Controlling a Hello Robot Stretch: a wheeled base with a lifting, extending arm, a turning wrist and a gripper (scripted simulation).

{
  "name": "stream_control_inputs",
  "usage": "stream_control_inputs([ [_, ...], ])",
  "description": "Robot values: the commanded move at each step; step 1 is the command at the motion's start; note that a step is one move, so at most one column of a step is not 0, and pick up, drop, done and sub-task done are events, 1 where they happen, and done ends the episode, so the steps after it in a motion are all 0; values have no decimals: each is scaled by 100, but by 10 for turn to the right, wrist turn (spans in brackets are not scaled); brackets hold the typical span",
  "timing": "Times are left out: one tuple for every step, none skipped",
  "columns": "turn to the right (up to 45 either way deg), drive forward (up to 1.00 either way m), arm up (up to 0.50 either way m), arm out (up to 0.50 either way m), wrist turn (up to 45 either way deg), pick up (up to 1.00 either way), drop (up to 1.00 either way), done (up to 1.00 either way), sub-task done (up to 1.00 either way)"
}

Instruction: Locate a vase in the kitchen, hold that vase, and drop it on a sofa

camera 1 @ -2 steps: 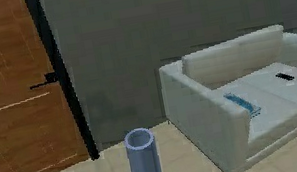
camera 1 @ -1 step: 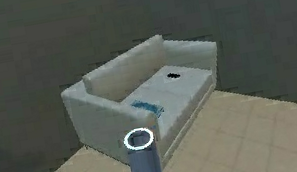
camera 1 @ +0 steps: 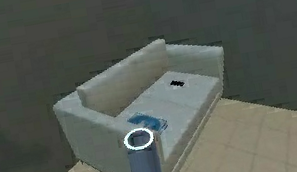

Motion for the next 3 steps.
stream_control_inputs([
  [210, 0, 0, 0, 0, 0, 0, 0, 0],
  [0, 30, 0, 0, 0, 0, 0, 0, 0],
  [-450, 0, 0, 0, 0, 0, 0, 0, 0],
])
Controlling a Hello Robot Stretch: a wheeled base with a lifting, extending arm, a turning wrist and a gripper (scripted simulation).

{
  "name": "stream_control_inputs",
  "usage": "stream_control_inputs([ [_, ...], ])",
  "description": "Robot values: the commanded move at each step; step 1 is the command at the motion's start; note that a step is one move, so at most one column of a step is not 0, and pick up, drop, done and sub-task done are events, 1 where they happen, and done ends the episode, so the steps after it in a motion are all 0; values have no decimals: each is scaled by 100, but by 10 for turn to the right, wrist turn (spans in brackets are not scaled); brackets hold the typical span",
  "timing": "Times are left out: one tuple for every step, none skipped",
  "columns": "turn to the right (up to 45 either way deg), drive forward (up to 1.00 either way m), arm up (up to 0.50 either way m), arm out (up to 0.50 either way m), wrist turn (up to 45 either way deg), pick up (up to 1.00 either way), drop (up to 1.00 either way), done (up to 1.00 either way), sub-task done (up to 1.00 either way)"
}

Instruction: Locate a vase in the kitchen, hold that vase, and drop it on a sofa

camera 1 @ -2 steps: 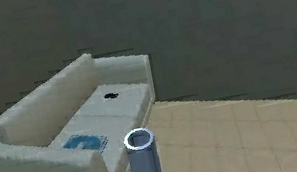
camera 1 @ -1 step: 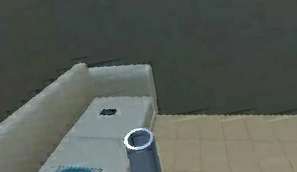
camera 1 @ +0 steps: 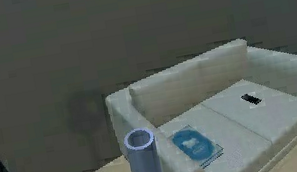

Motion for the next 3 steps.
stream_control_inputs([
  [0, 20, 0, 0, 0, 0, 0, 0, 0],
  [-450, 0, 0, 0, 0, 0, 0, 0, 0],
  [-360, 0, 0, 0, 0, 0, 0, 0, 0],
])
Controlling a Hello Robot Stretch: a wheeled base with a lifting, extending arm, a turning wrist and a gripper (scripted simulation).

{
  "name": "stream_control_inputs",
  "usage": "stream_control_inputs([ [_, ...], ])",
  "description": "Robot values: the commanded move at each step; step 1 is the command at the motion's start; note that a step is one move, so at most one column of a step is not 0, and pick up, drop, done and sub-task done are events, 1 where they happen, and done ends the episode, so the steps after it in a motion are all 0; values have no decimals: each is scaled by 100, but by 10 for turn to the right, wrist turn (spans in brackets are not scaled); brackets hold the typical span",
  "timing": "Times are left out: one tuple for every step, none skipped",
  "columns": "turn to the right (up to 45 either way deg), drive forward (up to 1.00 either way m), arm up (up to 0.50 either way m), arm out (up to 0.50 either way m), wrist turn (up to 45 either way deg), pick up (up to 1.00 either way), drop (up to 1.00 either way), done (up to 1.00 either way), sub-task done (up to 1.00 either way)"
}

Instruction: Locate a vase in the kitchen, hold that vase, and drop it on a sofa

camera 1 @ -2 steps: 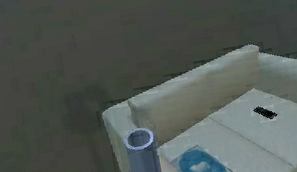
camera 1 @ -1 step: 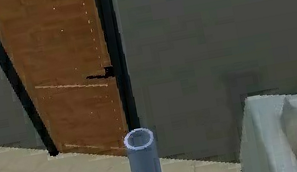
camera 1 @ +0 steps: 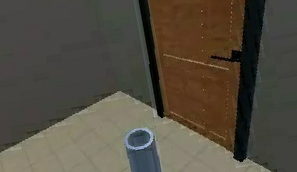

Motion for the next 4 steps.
stream_control_inputs([
  [450, 0, 0, 0, 0, 0, 0, 0, 0],
  [270, 0, 0, 0, 0, 0, 0, 0, 0],
  [-450, 0, 0, 0, 0, 0, 0, 0, 0],
  [-150, 0, 0, 0, 0, 0, 0, 0, 0],
])
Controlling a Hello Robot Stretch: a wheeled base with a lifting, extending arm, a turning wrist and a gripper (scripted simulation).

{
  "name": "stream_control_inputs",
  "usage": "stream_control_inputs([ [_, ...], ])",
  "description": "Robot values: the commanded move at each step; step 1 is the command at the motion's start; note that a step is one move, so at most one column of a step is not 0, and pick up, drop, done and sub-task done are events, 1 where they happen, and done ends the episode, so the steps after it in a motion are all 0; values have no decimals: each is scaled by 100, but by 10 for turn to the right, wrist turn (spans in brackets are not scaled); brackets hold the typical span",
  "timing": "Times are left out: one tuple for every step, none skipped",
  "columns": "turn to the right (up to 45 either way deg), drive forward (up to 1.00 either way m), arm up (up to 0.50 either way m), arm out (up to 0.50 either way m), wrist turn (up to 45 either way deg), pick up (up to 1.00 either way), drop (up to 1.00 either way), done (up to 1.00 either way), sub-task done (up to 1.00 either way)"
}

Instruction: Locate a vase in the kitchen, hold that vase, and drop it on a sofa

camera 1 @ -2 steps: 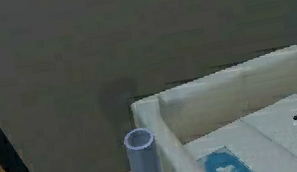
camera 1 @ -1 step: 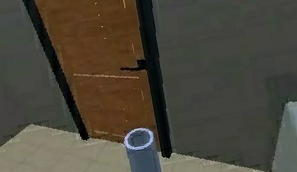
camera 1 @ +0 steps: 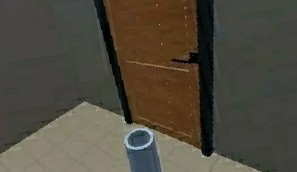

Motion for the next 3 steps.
stream_control_inputs([
  [450, 0, 0, 0, 0, 0, 0, 0, 0],
  [90, 0, 0, 0, 0, 0, 0, 0, 0],
  [-450, 0, 0, 0, 0, 0, 0, 0, 0],
])
